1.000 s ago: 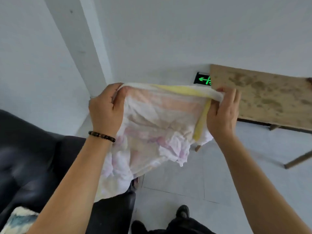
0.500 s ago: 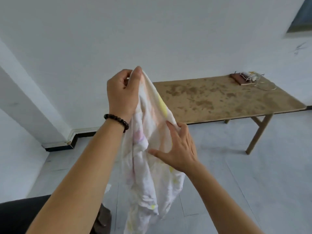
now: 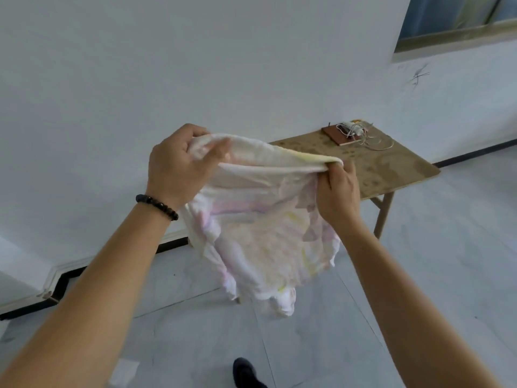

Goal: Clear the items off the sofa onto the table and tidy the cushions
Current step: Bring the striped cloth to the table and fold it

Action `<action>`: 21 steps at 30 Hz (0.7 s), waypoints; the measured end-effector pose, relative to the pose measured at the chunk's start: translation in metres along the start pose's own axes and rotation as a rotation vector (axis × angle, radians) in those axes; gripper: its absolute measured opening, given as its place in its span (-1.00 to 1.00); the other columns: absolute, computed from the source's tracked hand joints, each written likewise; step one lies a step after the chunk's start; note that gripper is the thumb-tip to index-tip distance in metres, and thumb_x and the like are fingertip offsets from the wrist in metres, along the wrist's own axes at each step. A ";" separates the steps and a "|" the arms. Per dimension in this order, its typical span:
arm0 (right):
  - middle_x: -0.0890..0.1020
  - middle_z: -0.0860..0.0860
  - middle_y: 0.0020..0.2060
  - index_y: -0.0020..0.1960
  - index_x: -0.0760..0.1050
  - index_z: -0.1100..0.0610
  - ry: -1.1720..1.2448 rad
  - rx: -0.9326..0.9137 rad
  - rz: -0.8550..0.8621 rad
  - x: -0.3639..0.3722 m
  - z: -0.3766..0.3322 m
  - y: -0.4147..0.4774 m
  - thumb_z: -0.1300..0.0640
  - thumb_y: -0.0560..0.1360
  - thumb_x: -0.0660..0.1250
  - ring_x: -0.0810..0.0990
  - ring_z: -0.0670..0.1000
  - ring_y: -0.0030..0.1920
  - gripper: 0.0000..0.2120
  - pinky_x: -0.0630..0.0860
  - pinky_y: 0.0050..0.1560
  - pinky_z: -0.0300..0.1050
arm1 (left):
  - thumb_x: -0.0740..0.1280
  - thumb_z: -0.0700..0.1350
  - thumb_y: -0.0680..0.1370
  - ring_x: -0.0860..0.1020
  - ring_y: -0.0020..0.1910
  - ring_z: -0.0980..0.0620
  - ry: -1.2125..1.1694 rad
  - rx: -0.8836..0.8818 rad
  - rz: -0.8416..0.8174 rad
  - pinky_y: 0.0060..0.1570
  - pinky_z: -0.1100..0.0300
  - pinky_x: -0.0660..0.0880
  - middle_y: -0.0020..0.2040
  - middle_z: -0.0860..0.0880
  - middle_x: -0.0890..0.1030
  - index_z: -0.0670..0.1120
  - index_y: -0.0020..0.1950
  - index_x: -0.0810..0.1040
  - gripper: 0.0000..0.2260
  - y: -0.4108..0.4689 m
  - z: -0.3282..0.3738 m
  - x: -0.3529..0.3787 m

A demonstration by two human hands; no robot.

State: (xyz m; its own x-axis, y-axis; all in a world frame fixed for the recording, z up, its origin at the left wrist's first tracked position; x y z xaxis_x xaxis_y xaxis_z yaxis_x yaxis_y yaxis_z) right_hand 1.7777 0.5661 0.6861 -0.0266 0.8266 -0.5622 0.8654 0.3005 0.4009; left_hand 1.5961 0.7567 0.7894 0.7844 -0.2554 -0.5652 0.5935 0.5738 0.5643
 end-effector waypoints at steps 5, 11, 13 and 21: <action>0.60 0.09 -0.07 -0.03 0.55 0.23 0.024 0.006 -0.026 -0.015 -0.003 0.102 0.19 0.55 0.12 0.50 0.11 0.00 -0.76 0.27 -0.06 -0.18 | 0.43 0.44 0.20 0.53 -0.07 -0.07 0.560 0.164 -0.327 -0.11 0.04 0.53 0.11 -0.06 0.46 0.08 0.39 0.22 -0.10 0.036 -0.046 0.086; 0.54 0.01 -0.04 0.08 0.57 0.16 -0.130 -0.016 0.023 -0.017 -0.005 0.201 0.18 0.59 0.11 0.46 0.00 -0.03 -0.74 0.33 -0.01 -0.17 | 0.39 -0.13 0.47 0.53 -0.10 -0.21 0.361 0.067 -0.353 -0.31 0.01 0.43 0.13 -0.19 0.47 -0.18 0.32 0.28 -0.51 0.094 -0.097 0.178; 0.53 0.04 -0.12 0.09 0.50 0.21 -0.195 -0.006 0.028 -0.009 0.003 0.227 0.20 0.60 0.07 0.46 0.08 -0.08 -0.75 0.32 -0.10 -0.12 | 0.32 -0.20 0.52 0.53 -0.16 -0.23 0.282 0.103 -0.321 -0.33 0.00 0.47 0.09 -0.19 0.48 -0.19 0.25 0.33 -0.66 0.118 -0.109 0.200; 0.59 0.06 -0.06 0.12 0.41 0.11 -0.310 -0.002 -0.147 0.041 0.059 0.253 0.02 0.64 0.13 0.53 0.17 -0.06 -0.80 0.34 -0.11 -0.03 | 0.12 -0.12 0.65 0.44 -0.32 0.01 -0.106 -0.249 -0.236 -0.35 0.18 0.34 -0.26 0.00 0.49 -0.11 0.02 0.43 -0.87 0.169 -0.169 0.246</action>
State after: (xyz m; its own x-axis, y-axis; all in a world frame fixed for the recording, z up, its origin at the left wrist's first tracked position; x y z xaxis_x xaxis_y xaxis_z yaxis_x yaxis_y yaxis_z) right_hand 2.0244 0.6480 0.7220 0.0027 0.5906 -0.8069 0.8625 0.4069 0.3007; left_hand 1.8588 0.9224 0.6447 0.6528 -0.4758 -0.5895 0.7090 0.6577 0.2543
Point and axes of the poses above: each hand's wrist, its own y-axis towards the middle knuckle, its own x-axis out of the palm, z = x × y, the point moved 1 cm from there along y, towards the middle knuckle
